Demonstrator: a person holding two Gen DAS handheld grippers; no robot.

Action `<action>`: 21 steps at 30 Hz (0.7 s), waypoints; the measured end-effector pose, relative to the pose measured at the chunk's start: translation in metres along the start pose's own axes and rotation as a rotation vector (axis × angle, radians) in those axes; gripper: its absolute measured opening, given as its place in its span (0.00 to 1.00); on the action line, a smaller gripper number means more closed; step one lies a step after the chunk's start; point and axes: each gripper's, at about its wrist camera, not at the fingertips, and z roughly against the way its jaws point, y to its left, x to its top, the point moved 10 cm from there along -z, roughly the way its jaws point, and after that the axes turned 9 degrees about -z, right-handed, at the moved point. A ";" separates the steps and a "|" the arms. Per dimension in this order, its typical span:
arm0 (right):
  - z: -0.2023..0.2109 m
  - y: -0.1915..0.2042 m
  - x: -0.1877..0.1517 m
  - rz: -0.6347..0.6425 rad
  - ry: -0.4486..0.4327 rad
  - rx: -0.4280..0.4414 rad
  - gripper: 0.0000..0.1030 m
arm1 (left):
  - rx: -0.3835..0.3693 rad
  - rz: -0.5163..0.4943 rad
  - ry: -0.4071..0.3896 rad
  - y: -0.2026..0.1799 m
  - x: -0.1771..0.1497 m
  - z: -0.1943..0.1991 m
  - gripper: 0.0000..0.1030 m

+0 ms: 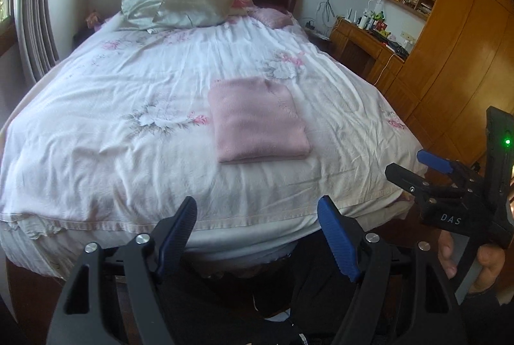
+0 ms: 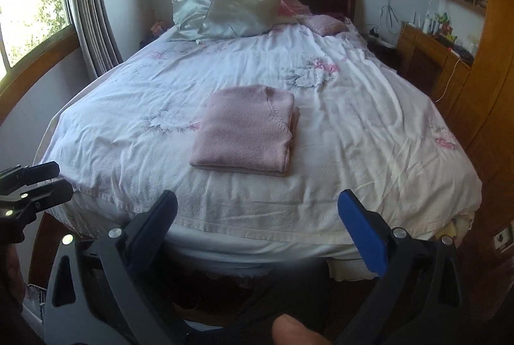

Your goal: Fold small clothes

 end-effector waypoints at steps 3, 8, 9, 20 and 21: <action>0.026 0.001 0.000 0.009 -0.039 -0.058 0.97 | 0.021 -0.035 -0.011 -0.016 -0.002 0.025 0.75; 0.043 0.004 -0.015 0.021 -0.053 -0.090 0.97 | 0.035 -0.054 -0.020 -0.029 -0.013 0.037 0.75; 0.046 0.005 -0.017 0.022 -0.055 -0.093 0.97 | 0.027 -0.044 -0.019 -0.030 -0.015 0.037 0.75; 0.059 0.007 -0.026 0.017 -0.064 -0.084 0.97 | 0.066 -0.021 -0.012 -0.028 -0.031 0.040 0.75; 0.059 0.008 -0.026 0.019 -0.065 -0.084 0.97 | 0.073 -0.022 -0.013 -0.027 -0.032 0.040 0.75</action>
